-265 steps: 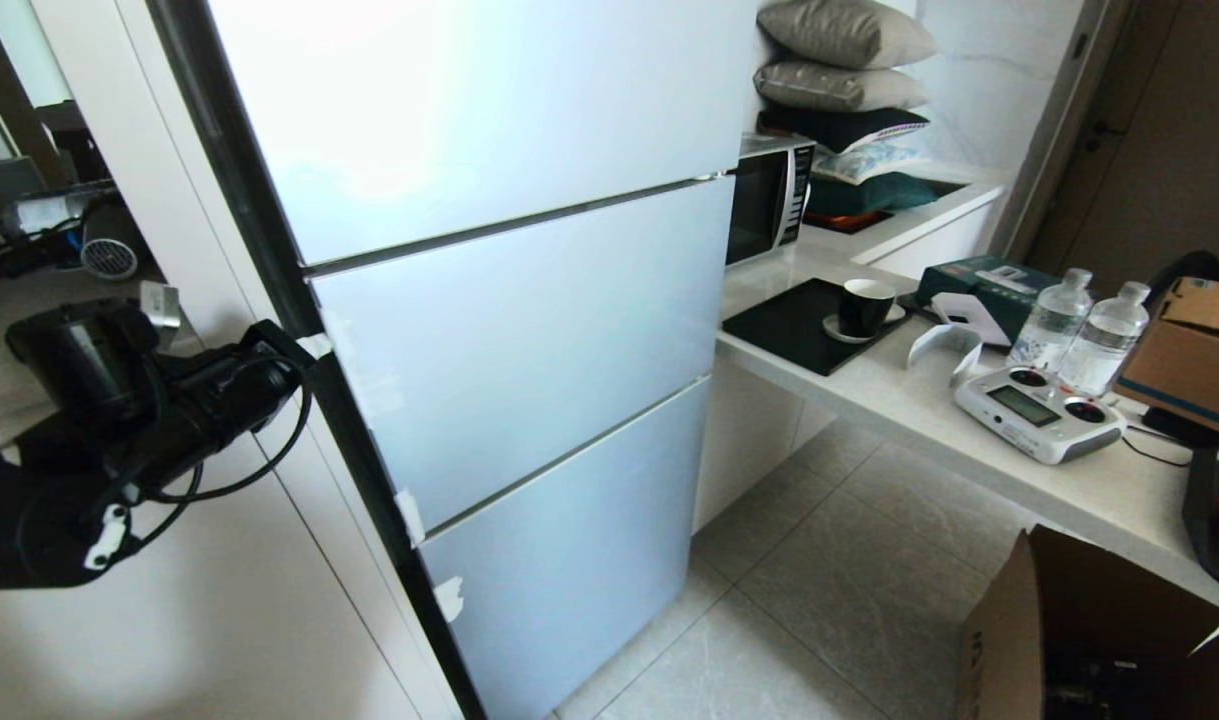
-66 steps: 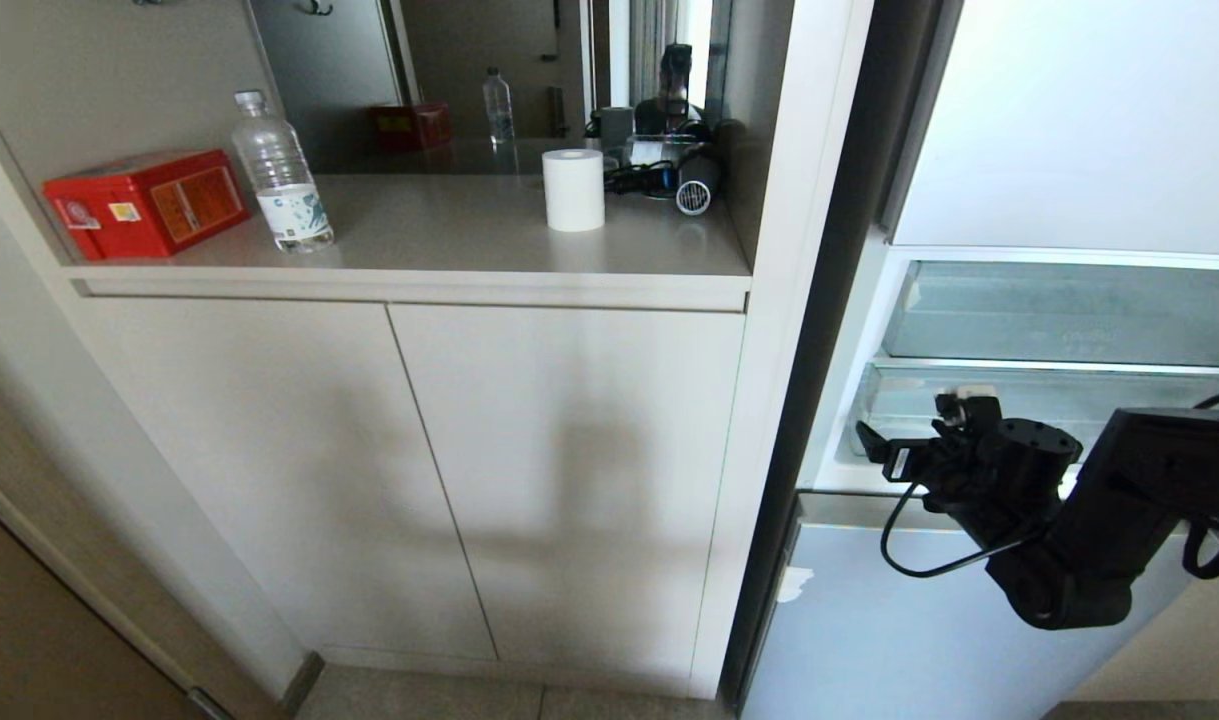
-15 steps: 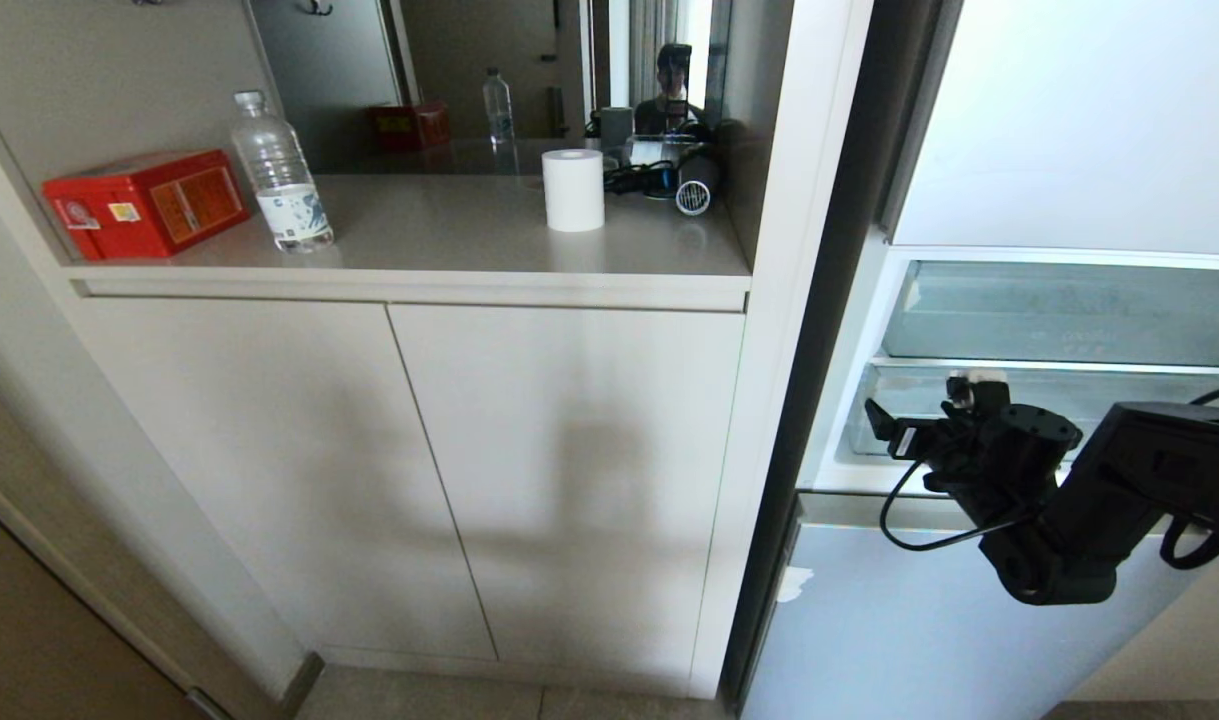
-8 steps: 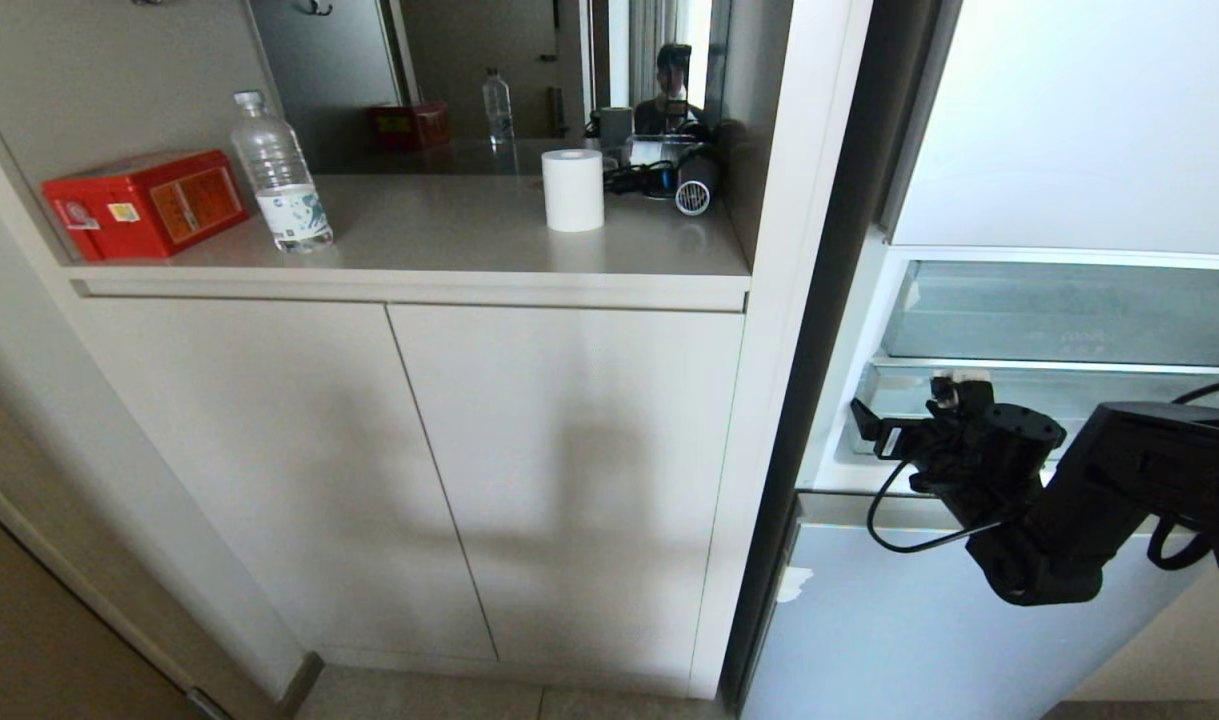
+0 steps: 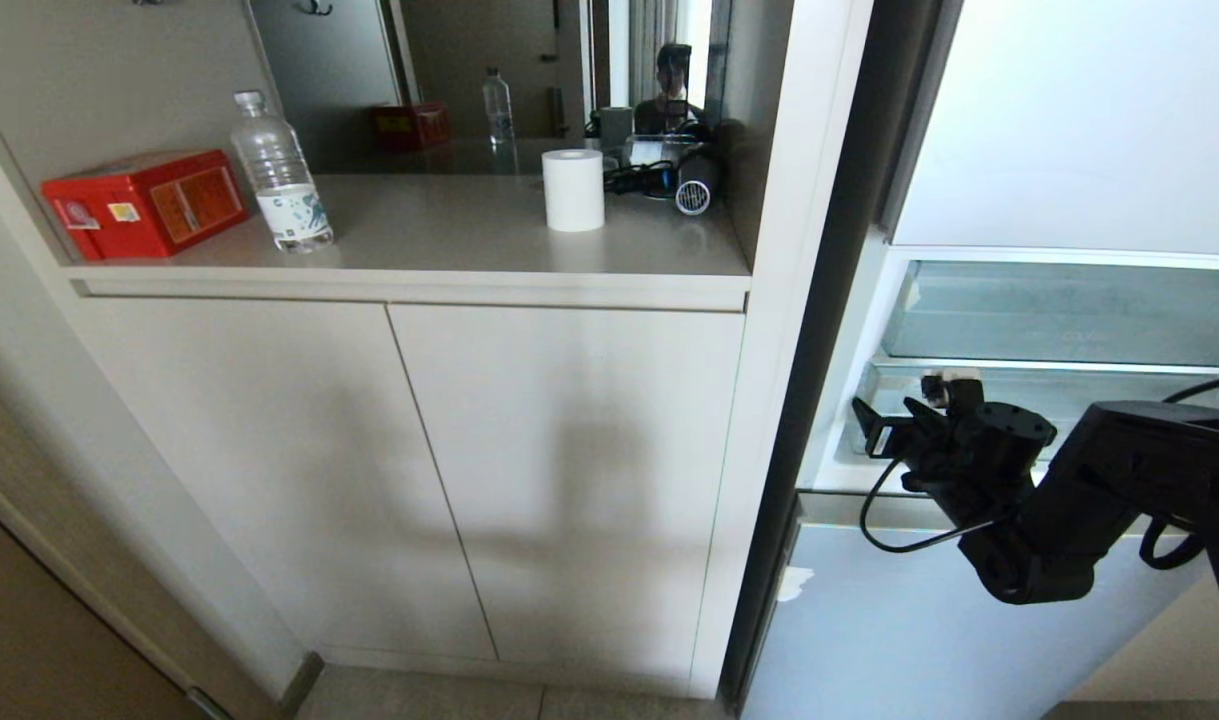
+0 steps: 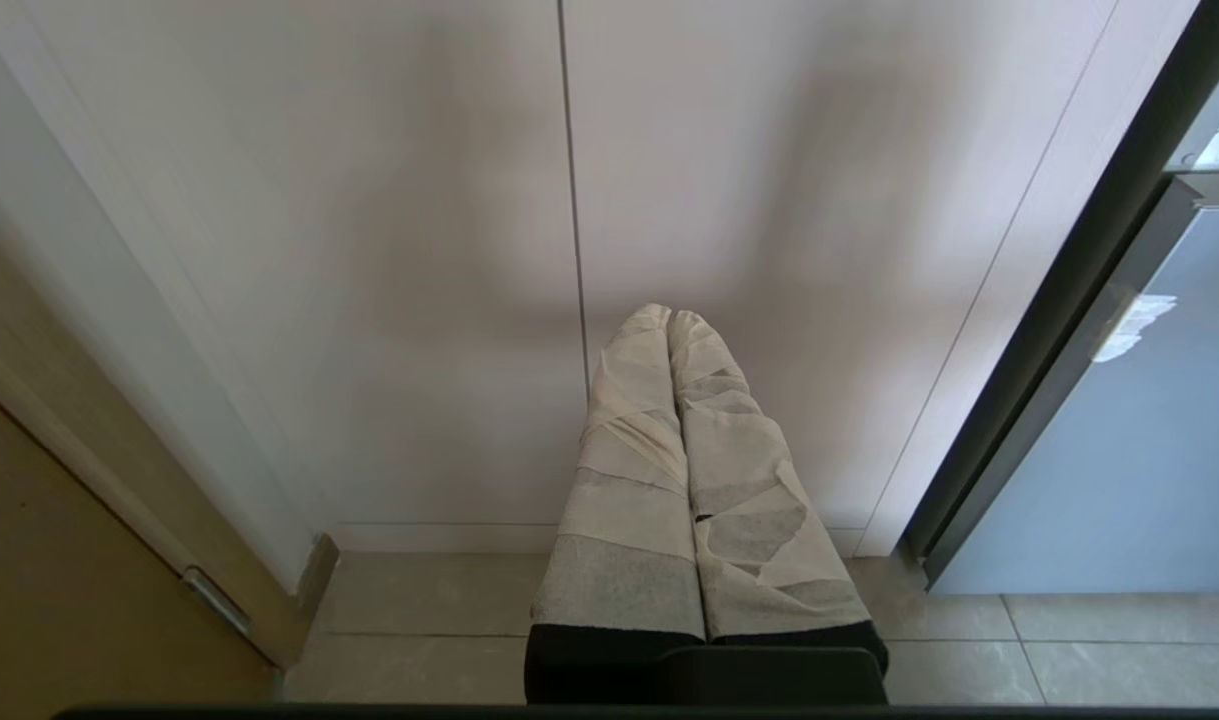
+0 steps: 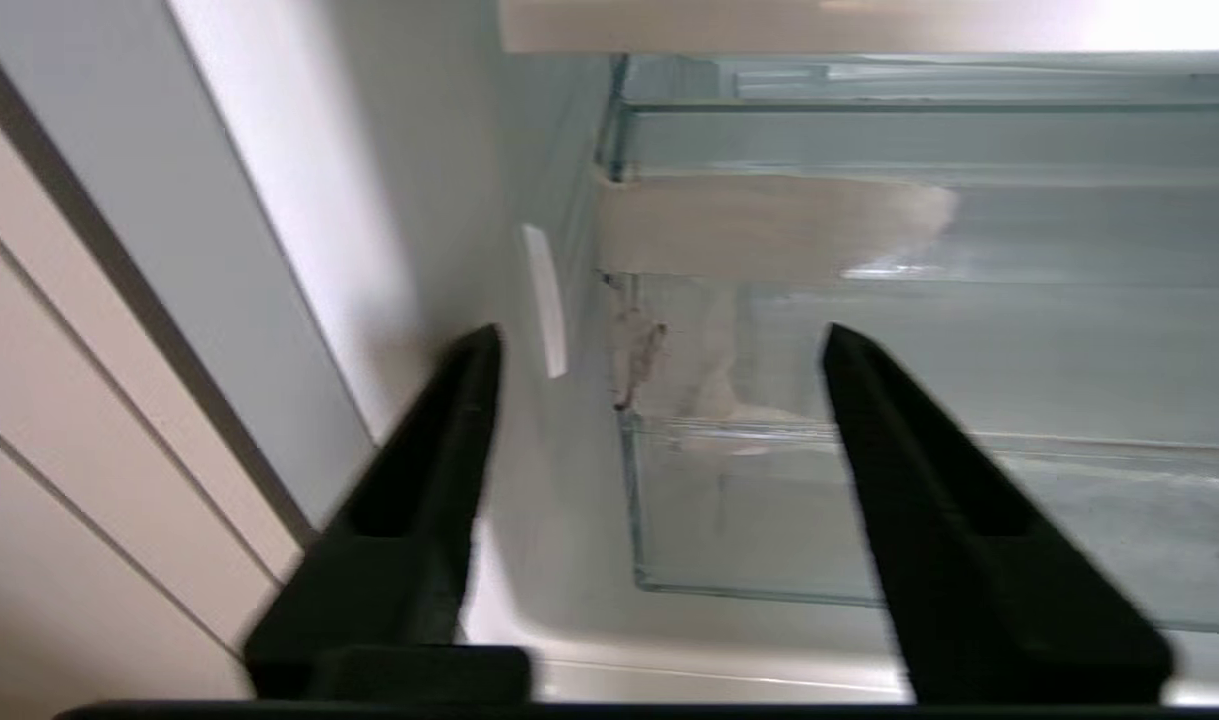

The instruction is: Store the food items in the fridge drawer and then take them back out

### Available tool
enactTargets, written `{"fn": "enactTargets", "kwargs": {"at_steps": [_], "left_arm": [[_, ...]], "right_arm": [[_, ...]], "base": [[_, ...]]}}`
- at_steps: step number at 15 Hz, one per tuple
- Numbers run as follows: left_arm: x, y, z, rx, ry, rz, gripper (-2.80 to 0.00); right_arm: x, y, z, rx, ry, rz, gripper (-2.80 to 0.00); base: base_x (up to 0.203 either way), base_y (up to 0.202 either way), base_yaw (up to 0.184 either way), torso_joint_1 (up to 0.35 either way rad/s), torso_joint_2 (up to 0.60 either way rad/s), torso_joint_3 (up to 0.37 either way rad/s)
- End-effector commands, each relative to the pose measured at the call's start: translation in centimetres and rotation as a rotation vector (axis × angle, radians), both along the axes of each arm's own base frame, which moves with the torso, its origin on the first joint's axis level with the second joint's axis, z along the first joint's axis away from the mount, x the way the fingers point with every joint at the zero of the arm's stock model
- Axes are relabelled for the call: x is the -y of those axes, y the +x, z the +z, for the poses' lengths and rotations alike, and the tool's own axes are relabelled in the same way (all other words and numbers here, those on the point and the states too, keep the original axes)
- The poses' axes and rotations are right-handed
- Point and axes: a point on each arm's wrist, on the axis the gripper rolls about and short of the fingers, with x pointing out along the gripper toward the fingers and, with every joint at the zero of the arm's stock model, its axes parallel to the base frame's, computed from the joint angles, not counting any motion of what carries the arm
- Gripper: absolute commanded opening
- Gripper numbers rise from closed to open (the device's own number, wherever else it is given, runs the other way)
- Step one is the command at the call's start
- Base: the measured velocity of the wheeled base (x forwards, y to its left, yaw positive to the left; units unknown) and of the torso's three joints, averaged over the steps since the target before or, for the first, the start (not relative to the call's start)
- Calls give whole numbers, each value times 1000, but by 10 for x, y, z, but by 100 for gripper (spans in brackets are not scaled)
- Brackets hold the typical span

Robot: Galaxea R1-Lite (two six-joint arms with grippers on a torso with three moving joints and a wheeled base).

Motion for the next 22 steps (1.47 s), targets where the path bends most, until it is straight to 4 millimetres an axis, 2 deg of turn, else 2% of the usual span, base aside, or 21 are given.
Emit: {"fn": "enactTargets", "kwargs": {"at_steps": [1,9,12,16,20,22], "left_arm": [[0,0,0,-1,0,0,-280],[0,0,0,-2,0,0,-280],[0,0,0,-1,0,0,-280],[0,0,0,-2,0,0,-280],[0,0,0,-2,0,0,-280],[0,0,0,-1,0,0,-280]], "right_arm": [[-7,0,0,6,1,13,-280],[-10,0,0,9,0,-8,-280],[-10,-8,-2,-17,-2,-8,-280],[-8,-38,-6,-110,-1,-5,-280],[-5,-83,13,-170,18,-3,-280],[-4,-96,30,-140,45,-2,-280]], "base": [[0,0,0,0,0,0],[0,0,0,0,0,0],[0,0,0,0,0,0],[0,0,0,0,0,0],[0,0,0,0,0,0],[0,0,0,0,0,0]]}}
